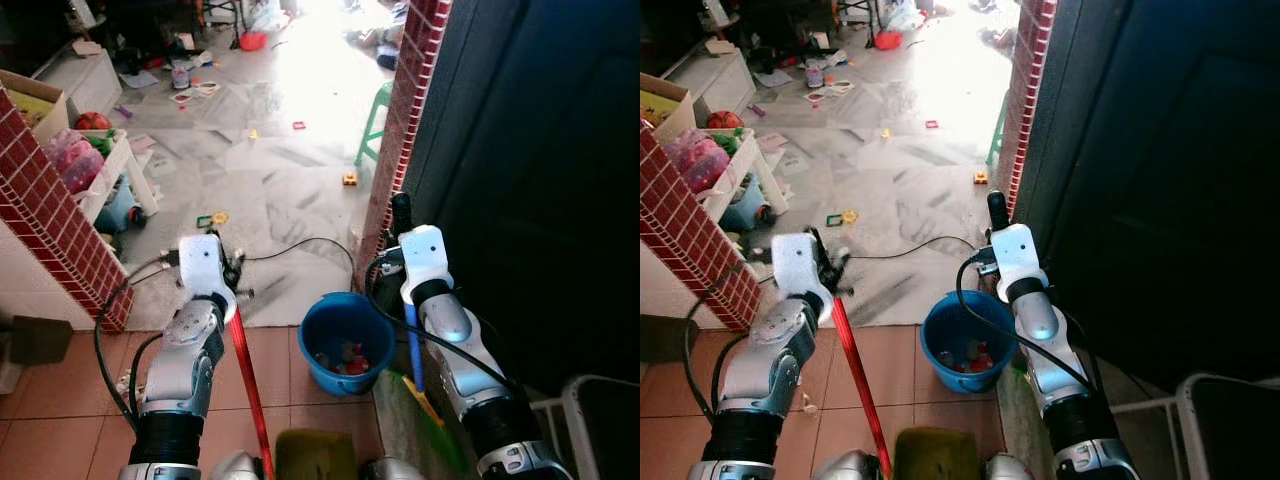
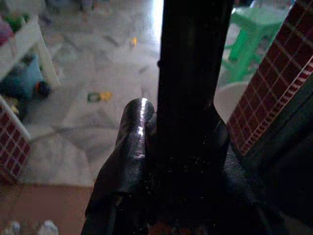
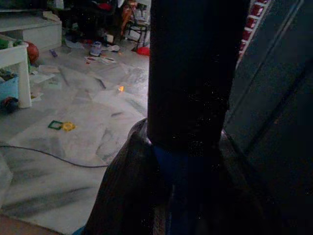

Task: Sweep floor

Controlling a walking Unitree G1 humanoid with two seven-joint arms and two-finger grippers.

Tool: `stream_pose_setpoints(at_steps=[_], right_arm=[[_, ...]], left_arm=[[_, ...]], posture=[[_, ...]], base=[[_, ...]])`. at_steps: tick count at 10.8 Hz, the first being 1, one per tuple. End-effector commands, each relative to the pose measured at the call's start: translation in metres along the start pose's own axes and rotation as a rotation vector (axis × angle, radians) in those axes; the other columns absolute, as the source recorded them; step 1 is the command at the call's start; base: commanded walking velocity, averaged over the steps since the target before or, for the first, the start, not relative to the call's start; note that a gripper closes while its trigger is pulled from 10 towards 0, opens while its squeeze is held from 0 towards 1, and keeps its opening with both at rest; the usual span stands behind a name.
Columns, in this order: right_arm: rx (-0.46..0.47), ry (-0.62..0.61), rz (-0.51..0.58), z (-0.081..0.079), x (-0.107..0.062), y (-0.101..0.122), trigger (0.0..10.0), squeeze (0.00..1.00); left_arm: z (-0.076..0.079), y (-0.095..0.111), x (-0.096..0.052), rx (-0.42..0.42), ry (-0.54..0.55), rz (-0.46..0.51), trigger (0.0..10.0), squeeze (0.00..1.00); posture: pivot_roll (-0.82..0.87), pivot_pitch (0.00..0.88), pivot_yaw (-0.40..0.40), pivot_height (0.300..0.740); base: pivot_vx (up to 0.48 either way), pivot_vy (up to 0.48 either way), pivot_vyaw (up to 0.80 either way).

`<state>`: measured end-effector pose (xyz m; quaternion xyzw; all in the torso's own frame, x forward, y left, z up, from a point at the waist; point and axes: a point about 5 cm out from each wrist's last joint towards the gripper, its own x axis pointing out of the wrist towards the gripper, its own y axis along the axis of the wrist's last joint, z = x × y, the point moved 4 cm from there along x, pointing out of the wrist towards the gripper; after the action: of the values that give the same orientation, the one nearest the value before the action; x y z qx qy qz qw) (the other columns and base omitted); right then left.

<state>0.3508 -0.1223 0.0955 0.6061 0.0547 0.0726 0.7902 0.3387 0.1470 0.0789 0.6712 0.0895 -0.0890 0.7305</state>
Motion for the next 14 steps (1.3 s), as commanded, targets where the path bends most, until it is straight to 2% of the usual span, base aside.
stream_pose_setpoints(at_steps=[1,2,6,11,13,14], right_arm=[[-0.007,-0.021,0.035,0.007,0.004,0.009,10.0,0.0],[-0.004,-0.029,0.041,0.008,0.003,0.009,10.0,0.0],[0.002,-0.042,0.054,0.01,-0.001,0.01,10.0,0.0],[0.007,-0.041,0.046,0.012,-0.003,0.008,10.0,0.0],[0.007,-0.041,0.044,0.012,-0.003,0.008,10.0,0.0],[0.007,-0.042,0.045,0.012,-0.003,0.008,10.0,0.0]], left_arm=[[0.004,0.029,0.002,0.058,-0.013,0.122,10.0,0.0],[0.008,0.035,0.002,0.084,-0.033,0.155,10.0,0.0],[0.008,0.046,0.002,0.085,-0.031,0.227,10.0,0.0],[0.004,0.047,0.004,0.072,-0.022,0.237,10.0,0.0],[-0.002,0.047,0.005,0.064,0.0,0.232,10.0,0.0],[-0.004,0.047,0.006,0.046,0.001,0.227,10.0,0.0]], posture=[[-0.03,0.0,0.019,0.74],[-0.03,0.0,0.018,0.74],[-0.03,0.002,0.019,0.74],[-0.04,0.013,0.013,0.74],[-0.04,0.011,0.012,0.74],[-0.04,0.009,0.011,0.74]], base=[[0.0,0.0,0.0],[0.0,0.0,0.0],[0.0,0.0,0.0],[-0.048,0.0,0.0],[0.0,0.0,0.0],[0.0,0.48,0.0]])
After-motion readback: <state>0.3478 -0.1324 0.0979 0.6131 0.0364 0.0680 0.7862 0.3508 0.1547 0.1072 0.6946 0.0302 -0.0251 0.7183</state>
